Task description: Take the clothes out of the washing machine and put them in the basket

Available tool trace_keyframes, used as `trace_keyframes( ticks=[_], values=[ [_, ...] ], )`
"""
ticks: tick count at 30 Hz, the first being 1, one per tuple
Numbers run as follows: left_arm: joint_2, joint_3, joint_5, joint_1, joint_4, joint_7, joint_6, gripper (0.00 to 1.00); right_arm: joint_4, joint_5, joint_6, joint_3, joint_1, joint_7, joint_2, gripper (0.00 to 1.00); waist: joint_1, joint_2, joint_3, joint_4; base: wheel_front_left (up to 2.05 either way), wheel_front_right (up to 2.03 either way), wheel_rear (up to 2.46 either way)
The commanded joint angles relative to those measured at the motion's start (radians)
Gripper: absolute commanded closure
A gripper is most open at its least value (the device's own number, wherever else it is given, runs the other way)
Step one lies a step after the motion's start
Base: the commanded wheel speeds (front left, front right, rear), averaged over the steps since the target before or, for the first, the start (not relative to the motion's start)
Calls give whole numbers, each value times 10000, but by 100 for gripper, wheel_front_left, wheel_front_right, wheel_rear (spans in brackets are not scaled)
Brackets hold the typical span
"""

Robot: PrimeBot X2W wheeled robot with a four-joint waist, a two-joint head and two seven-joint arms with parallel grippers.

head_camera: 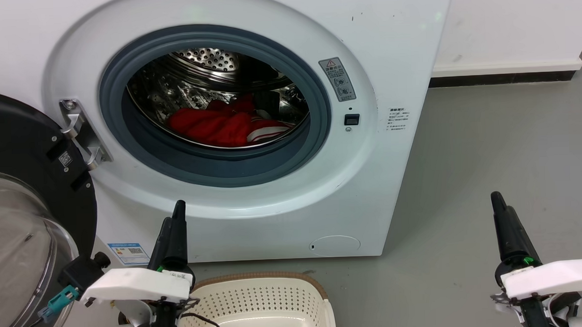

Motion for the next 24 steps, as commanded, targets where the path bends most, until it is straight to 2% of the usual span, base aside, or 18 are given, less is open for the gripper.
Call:
trace_keyframes(
  ticks=[1, 12, 24],
  values=[
    [28, -114, 561, -286, -127, -128, 46, 0, -215, -525, 1, 63, -29, -142, -7, 0, 0, -1, 0, -4, 0, 0, 0],
    [30, -443, 2504, -387, 40, -502, 269, 0, -62, -2518, 1, 242, 57, -519, -5, 0, 0, -1, -19, -11, 0, 0, 0],
    [32, -736, 4116, -440, 281, -863, 407, 0, 99, -4324, 1, 252, 176, -882, -3, 0, 0, -1, -65, -7, 0, 0, 0]
  ],
)
